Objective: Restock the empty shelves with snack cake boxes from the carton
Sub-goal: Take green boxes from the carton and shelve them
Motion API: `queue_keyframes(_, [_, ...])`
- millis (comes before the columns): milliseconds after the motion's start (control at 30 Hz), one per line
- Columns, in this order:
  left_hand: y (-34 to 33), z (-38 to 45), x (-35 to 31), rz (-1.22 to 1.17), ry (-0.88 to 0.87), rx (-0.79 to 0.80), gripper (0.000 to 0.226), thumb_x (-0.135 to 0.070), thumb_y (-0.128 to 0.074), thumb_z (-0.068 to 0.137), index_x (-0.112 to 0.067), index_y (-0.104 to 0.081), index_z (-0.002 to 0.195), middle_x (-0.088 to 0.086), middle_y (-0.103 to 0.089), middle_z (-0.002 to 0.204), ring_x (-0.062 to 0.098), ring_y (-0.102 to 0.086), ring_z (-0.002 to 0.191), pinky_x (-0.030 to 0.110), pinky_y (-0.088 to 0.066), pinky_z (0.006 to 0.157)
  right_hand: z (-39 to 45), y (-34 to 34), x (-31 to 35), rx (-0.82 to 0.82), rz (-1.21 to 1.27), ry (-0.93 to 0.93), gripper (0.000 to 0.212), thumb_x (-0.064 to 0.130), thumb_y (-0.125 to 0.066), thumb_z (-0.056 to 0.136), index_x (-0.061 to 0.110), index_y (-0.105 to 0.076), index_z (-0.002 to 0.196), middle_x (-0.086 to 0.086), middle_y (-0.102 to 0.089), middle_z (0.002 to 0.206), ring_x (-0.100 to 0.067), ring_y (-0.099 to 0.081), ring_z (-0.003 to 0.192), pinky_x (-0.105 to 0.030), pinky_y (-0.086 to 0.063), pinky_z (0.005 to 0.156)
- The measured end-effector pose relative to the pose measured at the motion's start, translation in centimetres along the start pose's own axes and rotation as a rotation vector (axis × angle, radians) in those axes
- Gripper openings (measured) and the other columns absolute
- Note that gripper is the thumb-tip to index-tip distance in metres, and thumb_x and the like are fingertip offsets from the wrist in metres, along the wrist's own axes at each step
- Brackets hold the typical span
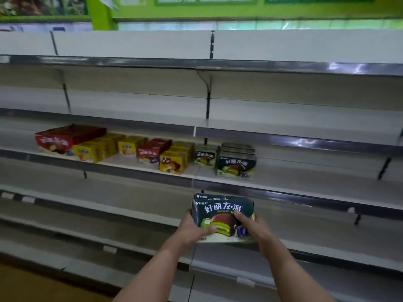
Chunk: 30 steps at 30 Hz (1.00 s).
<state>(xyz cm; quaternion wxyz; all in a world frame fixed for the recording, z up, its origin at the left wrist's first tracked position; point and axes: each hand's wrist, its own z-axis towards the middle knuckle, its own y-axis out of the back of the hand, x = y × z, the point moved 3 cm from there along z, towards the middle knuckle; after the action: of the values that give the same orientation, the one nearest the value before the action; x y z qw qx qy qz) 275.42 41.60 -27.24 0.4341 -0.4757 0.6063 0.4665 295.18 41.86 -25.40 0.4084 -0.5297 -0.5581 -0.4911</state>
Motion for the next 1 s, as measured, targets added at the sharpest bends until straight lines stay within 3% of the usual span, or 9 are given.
queue_keyframes(100, [-1.5,2.9,-0.7,0.014,-0.021,-0.034,0.073,-0.013,-0.085,0.068,-0.016,-0.04,0.126,0.004,-0.061,0.122,0.02,-0.059,0.11,0.034,-0.047,0.096,2.1,2.0,0.6,-0.014,-0.016,0.002,0.048,0.029,-0.07,0.084,0.005,-0.056,0.123,-0.011,-0.064,0.107,-0.012,-0.058,0.079,-0.019,-0.043,0.056])
queue_keyframes(200, [-2.6,5.4,-1.4,0.066,-0.074,-0.11,0.078,-0.014,-0.087,0.065,-0.021,-0.039,0.126,0.001,-0.061,0.12,0.02,-0.059,0.109,0.039,-0.048,0.098,3.6,3.3,1.5,0.025,-0.017,0.006,0.041,0.009,-0.069,0.085,0.004,-0.051,0.122,-0.011,-0.06,0.107,-0.009,-0.056,0.076,-0.01,-0.045,0.047])
queue_keyframes(267, [-3.2,7.1,-2.0,0.076,-0.1,-0.129,0.077,-0.013,-0.087,0.065,-0.022,-0.04,0.125,0.002,-0.061,0.121,0.02,-0.059,0.109,0.039,-0.049,0.097,4.8,4.2,2.2,0.035,-0.065,0.018,0.047,-0.005,-0.067,0.082,0.007,-0.047,0.123,-0.011,-0.059,0.11,-0.009,-0.056,0.079,-0.011,-0.046,0.05])
queue_keyframes(400, [-3.8,10.3,-3.5,0.152,-0.129,-0.175,0.073,-0.016,-0.087,0.066,-0.019,-0.045,0.126,0.0,-0.06,0.121,0.02,-0.058,0.111,0.038,-0.048,0.097,8.0,5.1,3.4,0.016,-0.155,0.056,0.061,-0.015,-0.065,0.077,0.009,-0.045,0.129,-0.011,-0.06,0.121,-0.014,-0.058,0.092,-0.021,-0.048,0.067])
queue_keyframes(600, [-2.8,15.7,-6.1,0.386,-0.231,-0.261,0.076,-0.029,-0.085,0.067,-0.016,-0.047,0.131,0.004,-0.05,0.127,0.024,-0.054,0.116,0.036,-0.046,0.096,13.1,4.8,4.5,-0.162,-0.2,0.11,0.074,-0.008,-0.076,0.068,0.016,-0.044,0.13,-0.007,-0.06,0.121,-0.024,-0.056,0.113,-0.045,-0.049,0.097])
queue_keyframes(800, [-2.0,21.0,-6.8,0.464,-0.222,-0.27,0.072,-0.04,-0.084,0.066,-0.01,-0.052,0.124,0.007,-0.058,0.123,0.026,-0.056,0.113,0.04,-0.05,0.091,17.4,4.3,5.7,-0.258,-0.337,0.139,0.07,0.003,-0.081,0.067,0.019,-0.049,0.128,-0.003,-0.064,0.117,-0.022,-0.058,0.111,-0.047,-0.05,0.095])
queue_keyframes(1000, [-1.9,24.6,-7.5,0.478,-0.28,-0.325,0.07,-0.041,-0.083,0.067,-0.015,-0.051,0.124,0.004,-0.06,0.122,0.025,-0.058,0.11,0.04,-0.051,0.088,20.9,4.5,6.3,-0.318,-0.424,0.151,0.069,0.01,-0.081,0.07,0.017,-0.049,0.131,-0.005,-0.062,0.122,-0.024,-0.056,0.114,-0.043,-0.047,0.098])
